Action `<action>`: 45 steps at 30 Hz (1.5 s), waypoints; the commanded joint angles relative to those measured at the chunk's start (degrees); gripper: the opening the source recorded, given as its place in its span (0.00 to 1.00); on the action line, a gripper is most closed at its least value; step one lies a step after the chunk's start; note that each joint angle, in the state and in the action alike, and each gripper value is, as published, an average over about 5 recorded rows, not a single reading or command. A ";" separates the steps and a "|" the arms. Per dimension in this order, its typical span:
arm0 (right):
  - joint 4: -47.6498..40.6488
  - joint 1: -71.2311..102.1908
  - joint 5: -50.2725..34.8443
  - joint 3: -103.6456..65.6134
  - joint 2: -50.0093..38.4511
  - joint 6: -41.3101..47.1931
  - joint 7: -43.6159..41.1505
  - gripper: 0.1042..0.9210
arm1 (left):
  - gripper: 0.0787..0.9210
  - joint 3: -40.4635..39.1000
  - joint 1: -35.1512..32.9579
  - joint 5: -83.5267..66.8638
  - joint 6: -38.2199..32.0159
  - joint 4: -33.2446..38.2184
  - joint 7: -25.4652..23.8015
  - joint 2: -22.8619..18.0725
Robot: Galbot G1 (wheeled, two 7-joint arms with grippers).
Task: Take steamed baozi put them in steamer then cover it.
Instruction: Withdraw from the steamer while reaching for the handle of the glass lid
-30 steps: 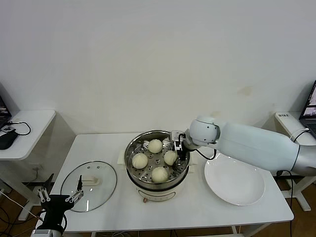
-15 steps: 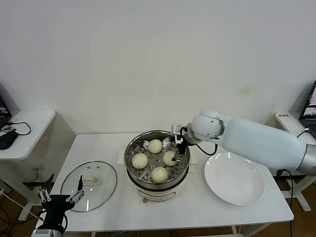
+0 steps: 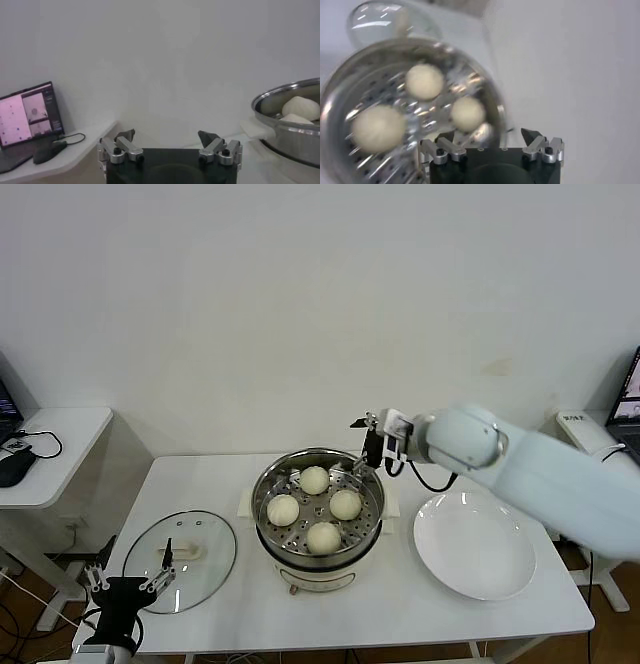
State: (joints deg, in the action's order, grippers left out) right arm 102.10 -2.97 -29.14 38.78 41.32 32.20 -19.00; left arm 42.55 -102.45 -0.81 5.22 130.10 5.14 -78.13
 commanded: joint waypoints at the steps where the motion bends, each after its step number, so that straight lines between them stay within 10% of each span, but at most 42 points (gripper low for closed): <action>1: 5.49 50.54 9.87 -48.12 4.81 -24.95 22.37 0.88 | 0.88 -0.86 0.60 -0.05 -0.92 -1.10 -0.23 -0.06; 10: 2.66 75.43 16.52 -79.38 26.86 -49.00 13.44 0.88 | 0.88 -2.30 1.87 4.18 -3.90 -5.36 -1.12 -0.11; 29: 7.69 94.83 14.64 -92.39 38.98 -48.22 13.83 0.88 | 0.88 6.35 -3.13 59.88 -12.10 -19.39 -0.59 9.63; 45: 8.14 95.94 16.64 -91.45 40.72 -47.80 14.13 0.88 | 0.88 -0.27 12.78 72.18 -14.06 -31.34 3.32 14.23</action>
State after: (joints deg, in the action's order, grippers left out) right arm 109.68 89.50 -13.43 -50.78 80.06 -14.63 -5.01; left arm 44.43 -97.17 60.84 -7.72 106.89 7.13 -66.73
